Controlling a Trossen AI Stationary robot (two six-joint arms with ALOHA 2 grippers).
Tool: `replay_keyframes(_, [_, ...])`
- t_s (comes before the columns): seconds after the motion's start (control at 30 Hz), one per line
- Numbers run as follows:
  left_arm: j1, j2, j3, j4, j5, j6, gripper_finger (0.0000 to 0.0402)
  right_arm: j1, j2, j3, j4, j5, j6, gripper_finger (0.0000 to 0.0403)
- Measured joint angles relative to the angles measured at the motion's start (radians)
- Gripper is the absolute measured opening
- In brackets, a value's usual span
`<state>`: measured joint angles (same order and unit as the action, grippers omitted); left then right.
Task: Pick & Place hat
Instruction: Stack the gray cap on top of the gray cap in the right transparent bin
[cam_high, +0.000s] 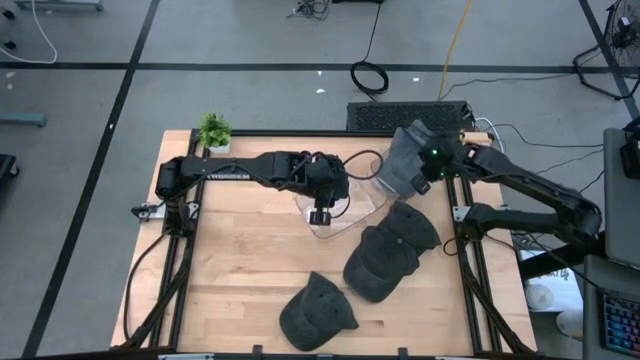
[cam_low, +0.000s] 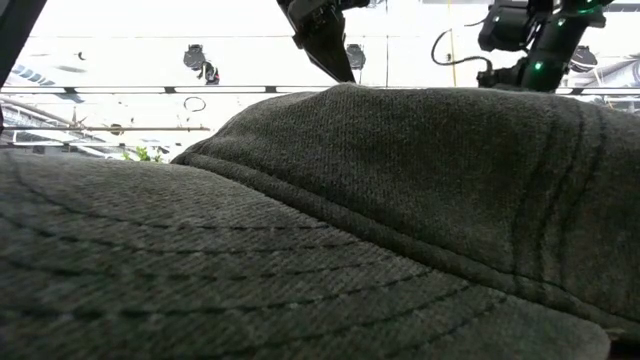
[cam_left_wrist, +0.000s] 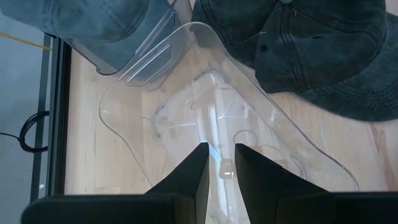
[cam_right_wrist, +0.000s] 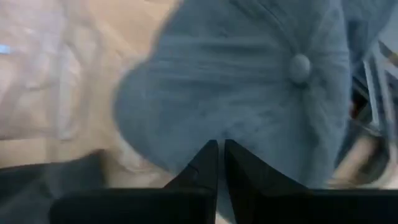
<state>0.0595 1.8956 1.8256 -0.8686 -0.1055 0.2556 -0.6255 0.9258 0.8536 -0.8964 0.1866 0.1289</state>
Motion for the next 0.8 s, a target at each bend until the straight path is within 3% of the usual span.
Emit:
replay_keyframes(0.17, [0.0, 0.0, 0.0, 0.0, 0.0, -0.006, 0.0088, 0.005, 0.041, 0.0, -0.016, -0.075, -0.007, 0.0004])
replay_keyframes(0.47, [0.002, 0.0, 0.0, -0.001, 0.0, 0.0, 0.0088, 0.053, -0.007, 0.0, -0.048, -0.201, 0.006, 0.0001])
replay_keyframes(0.53, [0.005, 0.0, 0.0, 0.002, 0.0, 0.001, 0.0088, 0.051, 0.008, 0.0, -0.104, -0.155, 0.014, 0.0001])
replay_keyframes(0.67, [0.015, 0.0, 0.0, 0.003, 0.0, -0.002, 0.0088, 0.027, 0.057, -0.001, -0.122, 0.078, 0.017, 0.0])
replay_keyframes(0.8, [0.02, 0.0, 0.0, 0.003, 0.0, -0.008, 0.0088, -0.007, 0.107, -0.001, -0.059, 0.075, -0.014, 0.0])
